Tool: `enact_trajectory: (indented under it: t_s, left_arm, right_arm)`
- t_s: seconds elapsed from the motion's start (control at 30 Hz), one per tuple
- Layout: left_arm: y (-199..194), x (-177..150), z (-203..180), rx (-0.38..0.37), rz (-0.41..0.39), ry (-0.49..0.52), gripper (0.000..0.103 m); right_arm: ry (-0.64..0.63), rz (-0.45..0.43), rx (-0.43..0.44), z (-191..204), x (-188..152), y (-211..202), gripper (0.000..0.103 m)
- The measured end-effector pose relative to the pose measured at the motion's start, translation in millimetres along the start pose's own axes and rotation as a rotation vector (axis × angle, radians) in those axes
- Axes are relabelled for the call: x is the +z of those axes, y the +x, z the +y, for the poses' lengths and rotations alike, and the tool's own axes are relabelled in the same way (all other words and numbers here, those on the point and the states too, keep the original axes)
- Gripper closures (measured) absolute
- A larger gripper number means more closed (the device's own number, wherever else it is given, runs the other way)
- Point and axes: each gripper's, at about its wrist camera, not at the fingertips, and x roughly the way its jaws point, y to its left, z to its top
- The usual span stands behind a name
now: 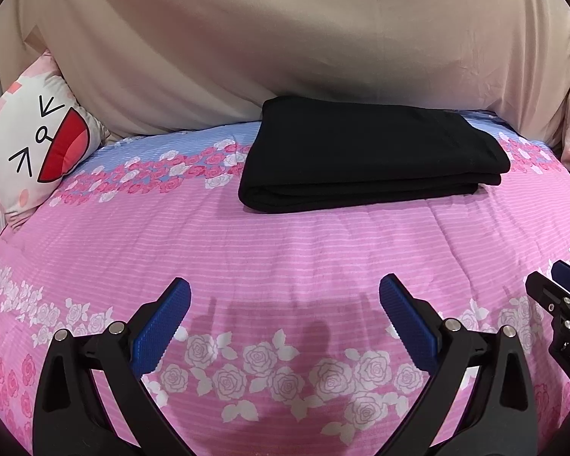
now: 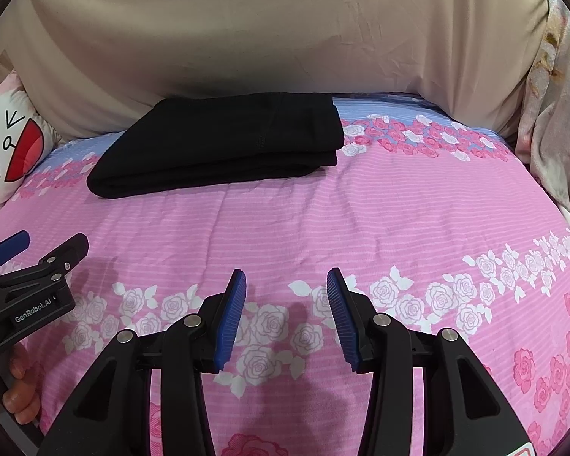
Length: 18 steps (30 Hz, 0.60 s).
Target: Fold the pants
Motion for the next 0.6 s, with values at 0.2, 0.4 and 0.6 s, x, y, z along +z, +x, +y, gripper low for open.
enact_trajectory:
  t_s: [0.2,0.4,0.6]
  left_arm:
    - [-0.5,0.3,3.0,0.004,-0.004,-0.013,0.006]
    - [-0.7,-0.9,3.9,0.007,-0.005,-0.019,0.006]
    - [0.3,-1.2,2.1,0.003,-0.017,-0.009,0.006]
  right_arm:
    - [-0.002,0.002,0.000,-0.2,-0.3,0.3,0.059]
    - [-0.005,0.000,0.001,-0.1,-0.4,0.0,0.059]
    - [-0.009,-0.002,-0.001,-1.1,0.6,0.8,0.059]
